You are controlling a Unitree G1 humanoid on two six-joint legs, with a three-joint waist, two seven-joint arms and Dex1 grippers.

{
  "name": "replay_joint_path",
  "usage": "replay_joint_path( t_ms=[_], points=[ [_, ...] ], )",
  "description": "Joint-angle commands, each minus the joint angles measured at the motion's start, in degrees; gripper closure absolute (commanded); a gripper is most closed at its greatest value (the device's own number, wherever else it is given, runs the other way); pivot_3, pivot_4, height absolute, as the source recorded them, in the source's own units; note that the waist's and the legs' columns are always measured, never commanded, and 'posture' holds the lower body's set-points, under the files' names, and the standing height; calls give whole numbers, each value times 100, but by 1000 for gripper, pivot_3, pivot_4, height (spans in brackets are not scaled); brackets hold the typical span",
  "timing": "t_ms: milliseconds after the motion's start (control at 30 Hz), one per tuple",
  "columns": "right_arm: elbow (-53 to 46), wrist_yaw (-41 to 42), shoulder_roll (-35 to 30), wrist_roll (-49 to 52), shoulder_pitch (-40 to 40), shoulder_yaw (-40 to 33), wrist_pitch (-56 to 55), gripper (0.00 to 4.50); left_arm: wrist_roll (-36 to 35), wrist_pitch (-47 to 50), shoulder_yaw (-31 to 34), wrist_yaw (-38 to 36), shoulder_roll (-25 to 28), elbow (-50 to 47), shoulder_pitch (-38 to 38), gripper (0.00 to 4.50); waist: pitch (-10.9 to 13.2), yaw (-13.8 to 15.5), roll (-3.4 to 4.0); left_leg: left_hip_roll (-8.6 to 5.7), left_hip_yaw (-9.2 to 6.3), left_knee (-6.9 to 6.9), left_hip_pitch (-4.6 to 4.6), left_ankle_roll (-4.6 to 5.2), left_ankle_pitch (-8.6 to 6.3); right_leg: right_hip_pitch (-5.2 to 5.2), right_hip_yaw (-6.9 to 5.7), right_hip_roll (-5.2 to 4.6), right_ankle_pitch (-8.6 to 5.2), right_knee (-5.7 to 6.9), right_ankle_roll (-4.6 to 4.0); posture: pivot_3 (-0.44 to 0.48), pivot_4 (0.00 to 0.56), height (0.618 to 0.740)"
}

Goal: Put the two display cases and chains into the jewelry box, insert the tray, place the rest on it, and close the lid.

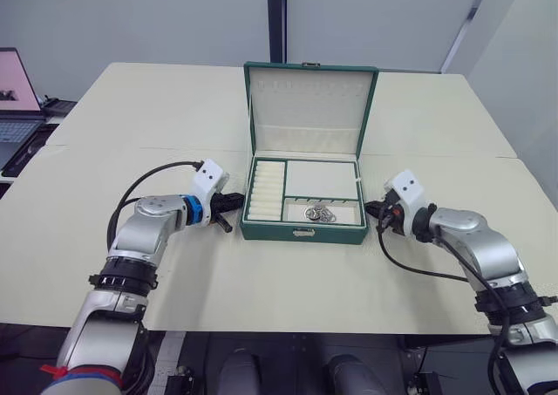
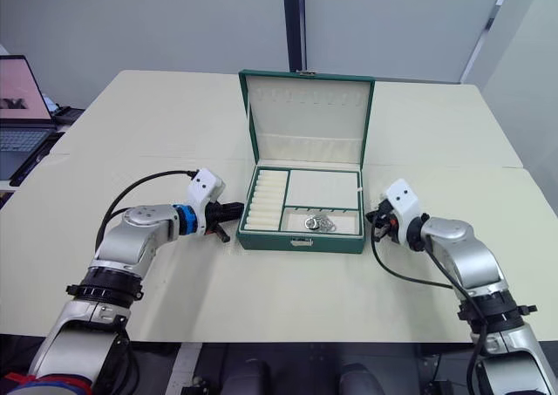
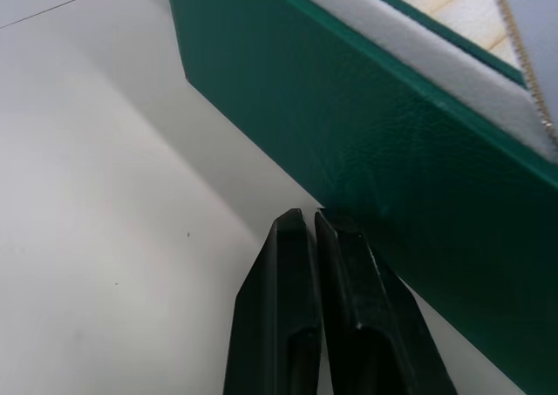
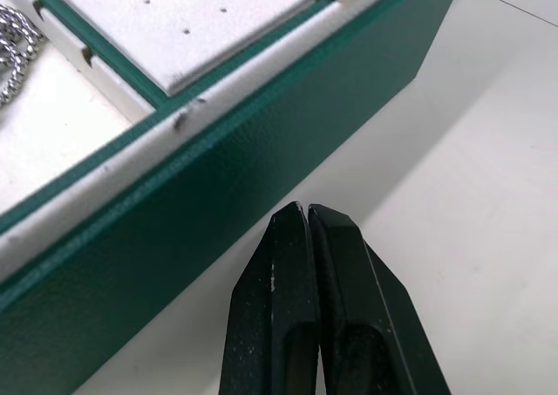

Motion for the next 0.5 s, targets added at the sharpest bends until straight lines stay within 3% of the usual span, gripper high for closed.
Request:
replay_joint_path(
  t_ms=[33, 233, 500],
  points=[
    [-142, 23, 16, -39, -118, -65, -79, 4474, 87, -130, 45, -49, -36, 7, -121, 4345, 0, 0, 0, 0, 0, 1, 0, 0, 0, 0, 1, 0, 0, 0, 0, 0, 150, 740],
    [-220, 65, 126, -33, -164, -13, -50, 4474, 143, -128, -31, -148, -112, -65, -88, 4345, 0, 0, 0, 0, 0, 1, 0, 0, 0, 2, 0, 0, 0, 0, 0, 0, 150, 740],
    [-604, 107, 213, -13, -100, 82, 82, 4474, -136, 315, -36, -608, -97, -863, 254, 4345, 0, -6, 0, 0, 0, 1, 0, 0, 0, 2, 0, 0, 0, 0, 0, 0, 150, 740]
  ],
)
